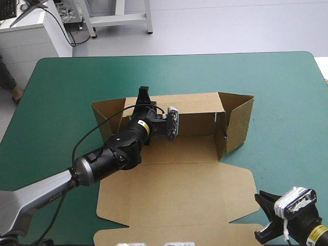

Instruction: Fold the box

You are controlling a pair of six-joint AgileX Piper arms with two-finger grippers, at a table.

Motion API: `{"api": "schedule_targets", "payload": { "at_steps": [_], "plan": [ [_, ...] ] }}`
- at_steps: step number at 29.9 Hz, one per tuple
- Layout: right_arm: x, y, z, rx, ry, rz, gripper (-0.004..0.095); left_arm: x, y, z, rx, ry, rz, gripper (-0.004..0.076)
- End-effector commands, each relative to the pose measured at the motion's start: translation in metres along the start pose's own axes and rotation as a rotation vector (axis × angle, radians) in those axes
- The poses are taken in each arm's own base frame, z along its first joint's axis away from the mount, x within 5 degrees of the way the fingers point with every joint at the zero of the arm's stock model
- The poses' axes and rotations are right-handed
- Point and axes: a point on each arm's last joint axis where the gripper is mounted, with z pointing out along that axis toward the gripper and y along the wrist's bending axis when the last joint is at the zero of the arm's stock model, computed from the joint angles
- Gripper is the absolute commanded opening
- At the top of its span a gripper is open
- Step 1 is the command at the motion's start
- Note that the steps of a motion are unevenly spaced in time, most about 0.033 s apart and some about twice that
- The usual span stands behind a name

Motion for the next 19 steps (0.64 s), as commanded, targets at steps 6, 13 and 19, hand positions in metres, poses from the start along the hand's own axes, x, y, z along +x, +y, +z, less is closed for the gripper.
{"api": "schedule_targets", "payload": {
  "at_steps": [6, 13, 19],
  "plan": [
    [-0.014, -0.001, -0.004, 0.010, -0.088, -0.015, 0.0614, 0.002, 0.008, -0.009, -0.026, 0.004, -0.050, -0.0008],
    [-0.024, -0.001, -0.008, 0.014, -0.167, -0.004, 0.0608, 0.002, 0.008, -0.009, -0.024, 0.004, -0.057, -0.0008],
    [-0.056, -0.008, -0.033, 0.093, -0.216, 0.038, 0.0606, 0.002, 0.008, -0.009, -0.024, 0.004, -0.057, -0.0008]
  ]
}}
